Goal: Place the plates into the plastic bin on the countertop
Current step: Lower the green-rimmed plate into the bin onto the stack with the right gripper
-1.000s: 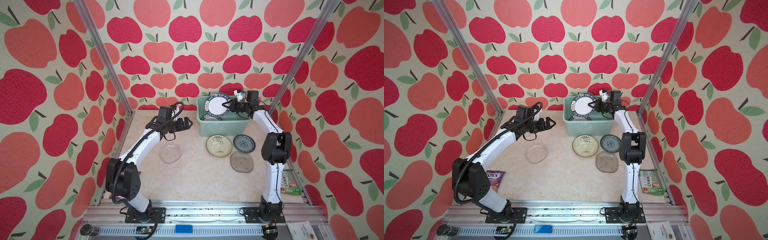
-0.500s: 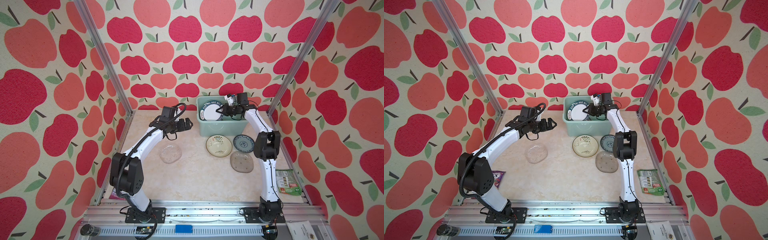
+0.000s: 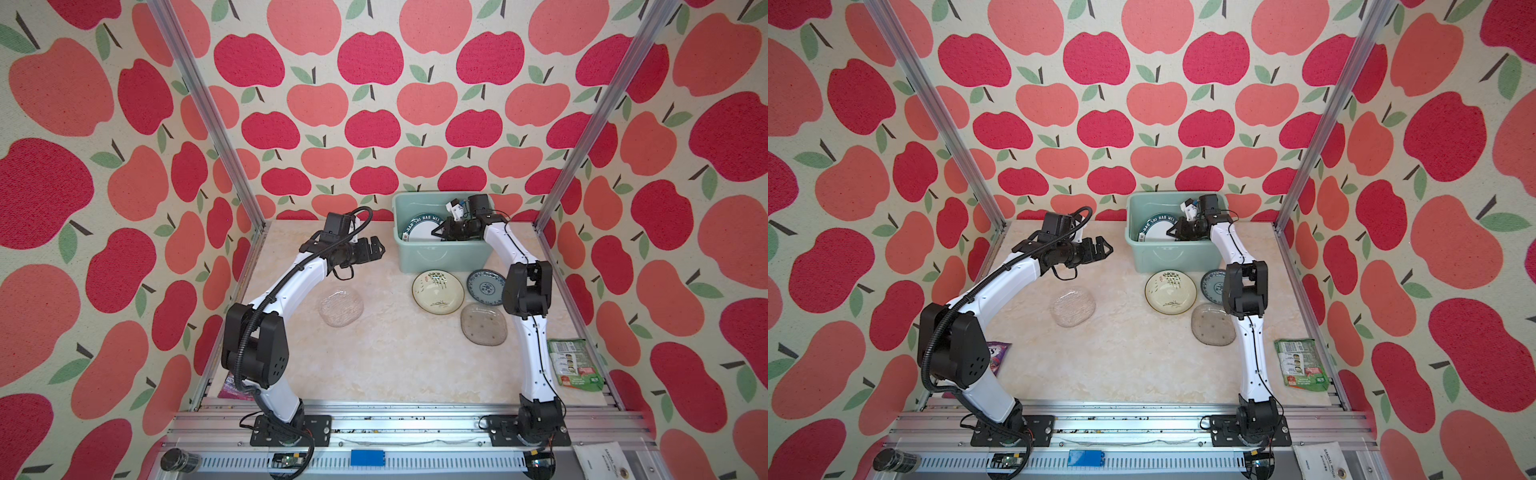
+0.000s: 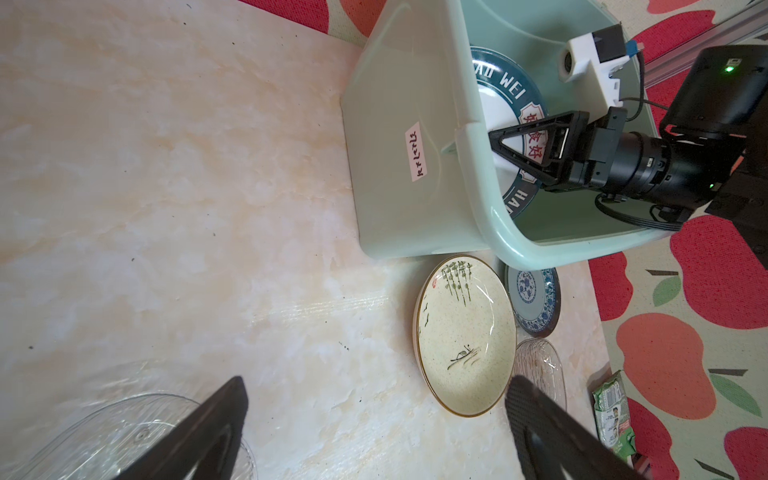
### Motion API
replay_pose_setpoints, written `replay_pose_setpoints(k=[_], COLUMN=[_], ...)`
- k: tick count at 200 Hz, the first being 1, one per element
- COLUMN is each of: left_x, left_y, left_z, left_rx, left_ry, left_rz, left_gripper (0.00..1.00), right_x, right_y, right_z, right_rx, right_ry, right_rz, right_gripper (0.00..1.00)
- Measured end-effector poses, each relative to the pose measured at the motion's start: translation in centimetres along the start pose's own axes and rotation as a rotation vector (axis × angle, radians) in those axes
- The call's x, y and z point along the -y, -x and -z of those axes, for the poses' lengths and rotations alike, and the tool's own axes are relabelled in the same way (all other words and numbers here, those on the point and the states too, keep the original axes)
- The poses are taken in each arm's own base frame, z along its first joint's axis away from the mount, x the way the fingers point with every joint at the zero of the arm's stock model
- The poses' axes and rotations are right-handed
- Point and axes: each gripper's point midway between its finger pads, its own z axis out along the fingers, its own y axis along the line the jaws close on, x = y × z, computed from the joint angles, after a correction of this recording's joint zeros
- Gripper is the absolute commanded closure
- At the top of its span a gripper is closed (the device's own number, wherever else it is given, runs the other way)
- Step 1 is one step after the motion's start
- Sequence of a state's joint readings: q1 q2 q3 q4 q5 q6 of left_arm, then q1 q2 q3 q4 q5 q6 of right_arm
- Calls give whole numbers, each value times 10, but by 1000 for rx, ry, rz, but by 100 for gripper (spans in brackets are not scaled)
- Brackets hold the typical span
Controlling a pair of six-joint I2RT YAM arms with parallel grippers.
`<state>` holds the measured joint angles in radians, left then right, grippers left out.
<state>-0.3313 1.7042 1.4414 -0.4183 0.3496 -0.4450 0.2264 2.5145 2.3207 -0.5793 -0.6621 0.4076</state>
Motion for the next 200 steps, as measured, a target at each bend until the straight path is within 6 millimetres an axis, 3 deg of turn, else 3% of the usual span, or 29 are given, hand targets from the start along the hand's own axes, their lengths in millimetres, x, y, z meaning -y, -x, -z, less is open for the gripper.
replay_pose_setpoints(k=[59,99,146,200], left_x=[-2,-3,-9,-12], left_y=[-1,-1,-1,2], left_z=[-2,-3,-5,-7], left_rx=[-6,-6,-10,-9], left_ry=[5,6,15,15], left_rz=[3,5,14,29], left_gripper=[1,1,1,1], right_x=[12,19,38,47], right_y=[0,1,-6,-7], right_z=[-6,-7,-17,-18], right_rx=[5,13,2,1], right_ry=[-36,-65,-109,-150], right_rz=[-6,0,-7,10], right_gripper=[86,74,67,49])
